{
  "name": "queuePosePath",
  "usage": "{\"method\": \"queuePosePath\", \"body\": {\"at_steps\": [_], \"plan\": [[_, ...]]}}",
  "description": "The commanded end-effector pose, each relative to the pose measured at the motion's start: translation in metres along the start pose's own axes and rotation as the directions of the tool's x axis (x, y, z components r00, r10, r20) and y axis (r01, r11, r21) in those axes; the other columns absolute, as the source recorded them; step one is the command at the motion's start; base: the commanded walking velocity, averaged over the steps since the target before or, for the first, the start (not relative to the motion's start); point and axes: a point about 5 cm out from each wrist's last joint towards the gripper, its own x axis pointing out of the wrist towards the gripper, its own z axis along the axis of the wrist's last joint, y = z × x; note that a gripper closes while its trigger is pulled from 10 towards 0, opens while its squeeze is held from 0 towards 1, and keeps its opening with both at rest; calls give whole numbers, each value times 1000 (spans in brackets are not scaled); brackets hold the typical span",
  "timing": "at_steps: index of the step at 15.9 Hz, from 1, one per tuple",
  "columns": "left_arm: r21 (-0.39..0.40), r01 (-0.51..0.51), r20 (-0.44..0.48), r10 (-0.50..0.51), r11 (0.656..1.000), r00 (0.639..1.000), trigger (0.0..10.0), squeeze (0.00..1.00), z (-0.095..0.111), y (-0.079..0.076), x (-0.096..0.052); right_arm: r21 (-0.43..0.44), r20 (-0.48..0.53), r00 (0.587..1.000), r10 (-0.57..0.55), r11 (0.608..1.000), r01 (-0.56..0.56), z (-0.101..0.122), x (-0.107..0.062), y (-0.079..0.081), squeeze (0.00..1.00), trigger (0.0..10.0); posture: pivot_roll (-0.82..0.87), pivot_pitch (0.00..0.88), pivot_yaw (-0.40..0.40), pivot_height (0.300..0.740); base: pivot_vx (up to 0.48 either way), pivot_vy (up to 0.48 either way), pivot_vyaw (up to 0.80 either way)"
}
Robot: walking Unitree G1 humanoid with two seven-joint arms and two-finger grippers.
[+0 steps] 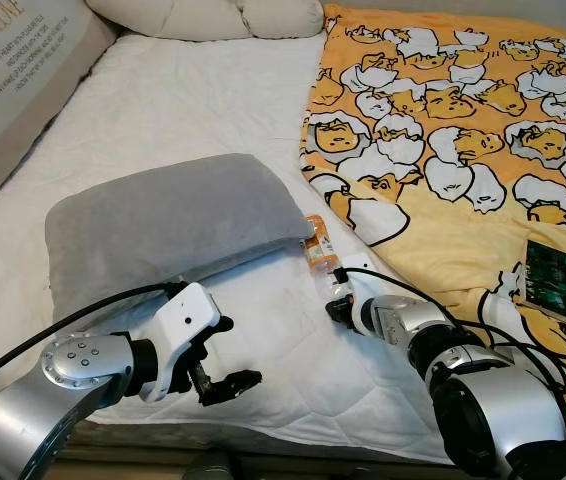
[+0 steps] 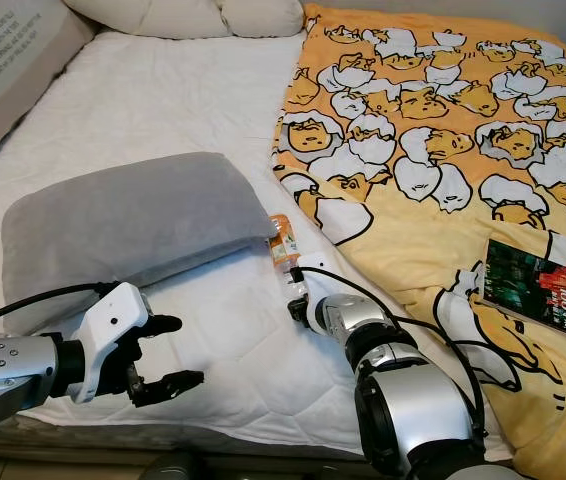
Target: Clean up the room
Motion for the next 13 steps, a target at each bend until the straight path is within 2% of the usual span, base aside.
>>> {"method": "queuePosePath", "body": {"at_steps": [1, 3, 5, 13], "plan": [[-3, -23, 30, 23, 1000, 999, 10000, 0, 3, 3, 2, 60, 29, 999, -19, 998, 18, -2, -2, -9, 0, 0, 147, 31, -7, 740, 0, 0, 0], [-16, -59, 71, 60, 998, 996, 10000, 0, 5, 4, 9, 121, 88, 995, -49, 992, 38, 4, -6, -20, 0, 0, 119, 0, -12, 740, 0, 0, 0], [-48, -149, 128, 154, 988, 980, 10000, 0, 9, 12, 18, 145, 165, 984, -65, 989, 41, 10, -13, -33, 0, 0, 89, 0, -15, 740, 0, 0, 0], [-48, -170, 136, 175, 984, 975, 10000, 0, 10, 14, 20, 151, 181, 981, -66, 988, 39, 11, -14, -35, 0, 0, 89, 0, -15, 740, 0, 0, 0]]}}
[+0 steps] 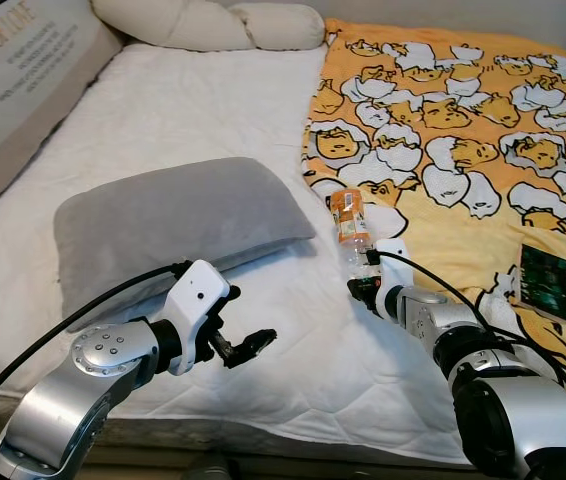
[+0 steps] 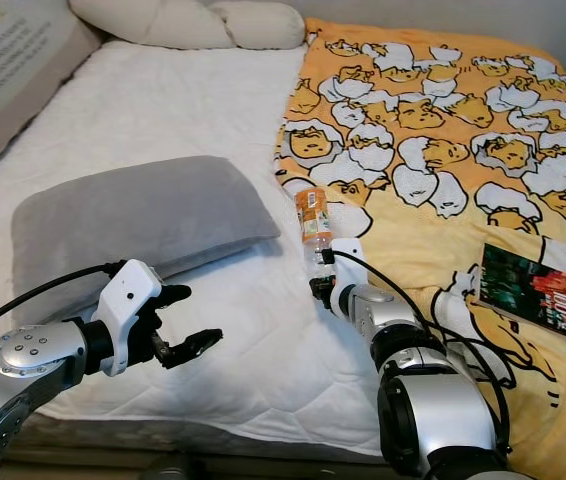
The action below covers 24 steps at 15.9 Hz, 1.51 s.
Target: Clean up the room
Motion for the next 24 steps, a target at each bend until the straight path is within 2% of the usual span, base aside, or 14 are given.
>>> {"method": "queuePosePath", "body": {"at_steps": [1, 9, 10, 12, 16, 17, 18, 20, 21, 23, 24], "plan": [[9, -20, 6, 19, 1000, 1000, 10000, 0, 2, 3, -2, 13, 20, 1000, 4, 1000, -5, 3, -1, -1, 0, 0, 89, 0, -15, 740, 0, 0, 0], [9, -20, 6, 19, 1000, 1000, 10000, 0, 2, 3, -2, 13, 20, 1000, 4, 1000, -5, 3, -1, -1, 0, 0, 89, 0, -15, 740, 0, 0, 0], [9, -145, 25, 145, 989, 989, 10000, 0, -2, 12, 10, -2, 166, 986, -21, 1000, 21, -8, -15, -4, 0, 10000, -43, 0, 51, 740, 0, 0, 800], [15, -225, -4, 226, 974, 974, 10000, 0, -11, 20, 17, -15, 255, 966, -52, 998, 58, -26, -37, 0, 0, 10000, -40, 0, 50, 740, 0, 0, 800], [24, -240, -7, 240, 970, 971, 10000, 0, -14, 25, 14, -17, 241, 969, -57, 998, 63, -31, -40, -3, 0, 10000, -33, 0, 46, 740, 0, 0, 800], [22, -255, 24, 254, 967, 967, 10000, 0, -13, 25, 14, -1, 285, 957, -54, 998, 57, -27, -54, 3, 0, 10000, -32, 0, 44, 740, 0, 0, 800], [20, -258, 31, 258, 966, 966, 10000, 0, -13, 24, 14, 3, 298, 953, -57, 998, 58, -26, -57, 4, 0, 10000, -32, 0, 44, 740, 0, 0, 800], [-3, -320, 75, 319, 948, 945, 10000, 0, -11, 22, 13, 70, 405, 914, -32, 998, 4, -18, -69, 13, 0, 10000, -30, 0, 41, 740, 0, 0, 800], [-18, -343, 91, 344, 939, 935, 10000, 0, -10, 21, 14, 71, 431, 902, -7, 997, -26, -18, -74, 17, 0, 10000, -28, 0, 40, 740, 0, 0, 800], [-66, -392, 133, 398, 917, 908, 10000, 0, -6, 19, 13, 25, 424, 903, 70, 996, -89, -27, -86, 29, 0, 10000, -24, 0, 42, 740, 0, 0, 800], [-76, -390, 141, 397, 918, 907, 10000, 0, -6, 17, 12, 20, 418, 905, 84, 995, -102, -29, -88, 31, 0, 10000, -23, 0, 42, 740, 0, 0, 800]]}}
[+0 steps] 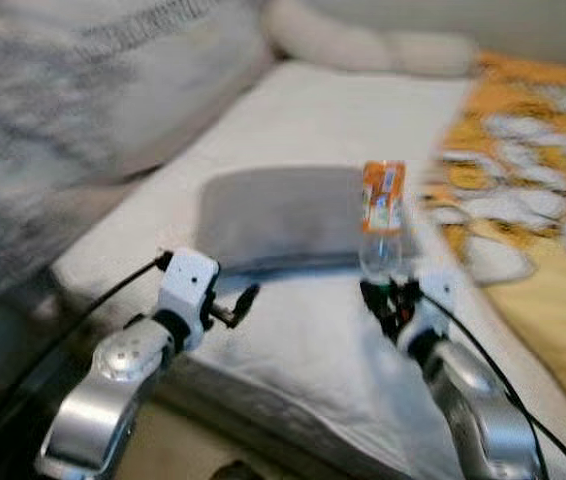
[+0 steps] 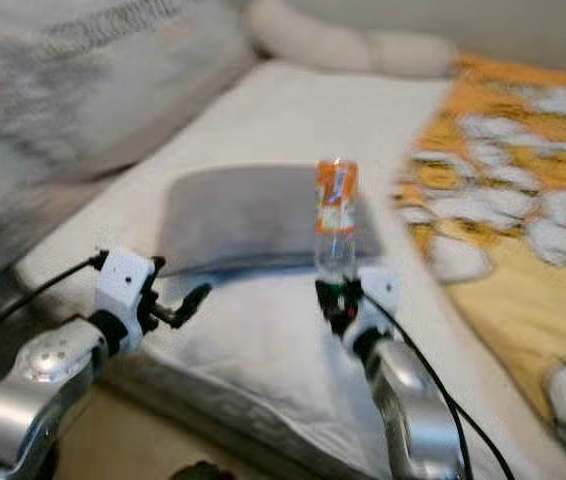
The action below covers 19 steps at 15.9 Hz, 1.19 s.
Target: Clean up the room
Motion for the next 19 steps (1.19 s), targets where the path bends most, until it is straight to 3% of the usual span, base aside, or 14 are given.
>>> {"method": "queuePosePath", "body": {"at_steps": [1, 8, 10, 15, 19], "plan": [[0, -27, 9, 27, 1000, 1000, 10000, 0, 0, 2, -5, 0, 13, 999, 44, 999, -44, 5, -3, 8, 0, 10000, -21, 0, 42, 740, 0, 0, 800], [-86, -159, 7, 160, 984, 987, 10000, 0, -2, 9, -11, -26, -11, 996, 88, 996, -88, 4, -10, 16, 0, 10000, -6, 0, 25, 740, 0, 0, 800], [-45, -185, 54, 187, 982, 981, 10000, 0, 0, 10, -12, -35, -23, 995, 102, 994, -103, 4, -11, 17, 0, 10000, -10, 0, 26, 740, 0, 0, 800], [-81, -262, 96, 269, 962, 958, 10000, 0, 3, 14, -17, -67, -62, 985, 161, 984, -165, 2, -11, 20, 0, 10000, 11, 0, 1, 740, 0, 0, 800], [-66, -272, 109, 278, 960, 954, 10000, 0, 3, 14, -20, -73, -72, 980, 185, 979, -191, 2, -7, 21, 0, 10000, 30, 0, -11, 740, 283, 0, 800]]}}
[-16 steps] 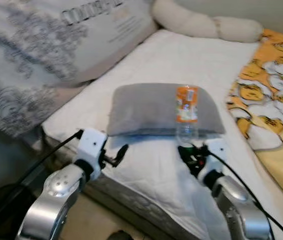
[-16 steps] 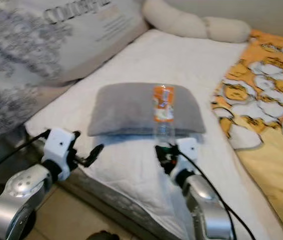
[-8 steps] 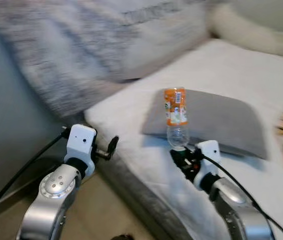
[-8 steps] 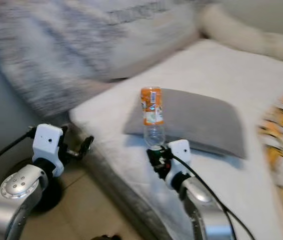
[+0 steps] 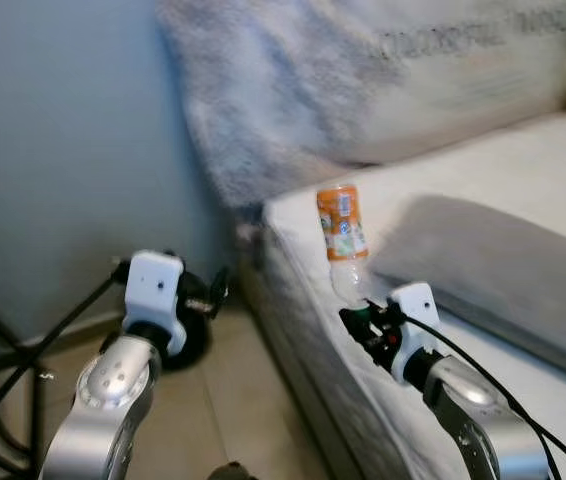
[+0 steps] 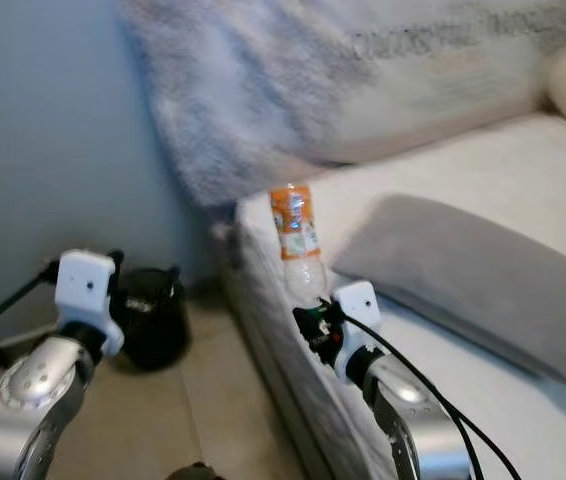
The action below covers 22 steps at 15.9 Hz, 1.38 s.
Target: Clean up the room
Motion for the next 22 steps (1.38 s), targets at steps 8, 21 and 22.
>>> {"method": "queuePosePath", "body": {"at_steps": [8, 21, 22], "plan": [[25, 1, 39, -2, 1000, 999, 10000, 0, 10, 1, 4, -17, 24, 999, 36, 999, -36, 8, 9, 3, 0, 10000, 37, 0, -6, 740, 337, 0, 800], [38, 48, 14, -48, 998, 999, 10000, 0, 6, 0, 7, 17, -2, 999, -33, 999, 33, 3, 9, -5, 0, 10000, 36, 0, -12, 740, 339, 0, 18], [39, 48, 15, -48, 998, 999, 10000, 0, 6, 0, 7, 16, 0, 999, -32, 999, 32, 3, 9, -5, 0, 10000, 35, 0, -12, 740, 337, 0, -688]]}}
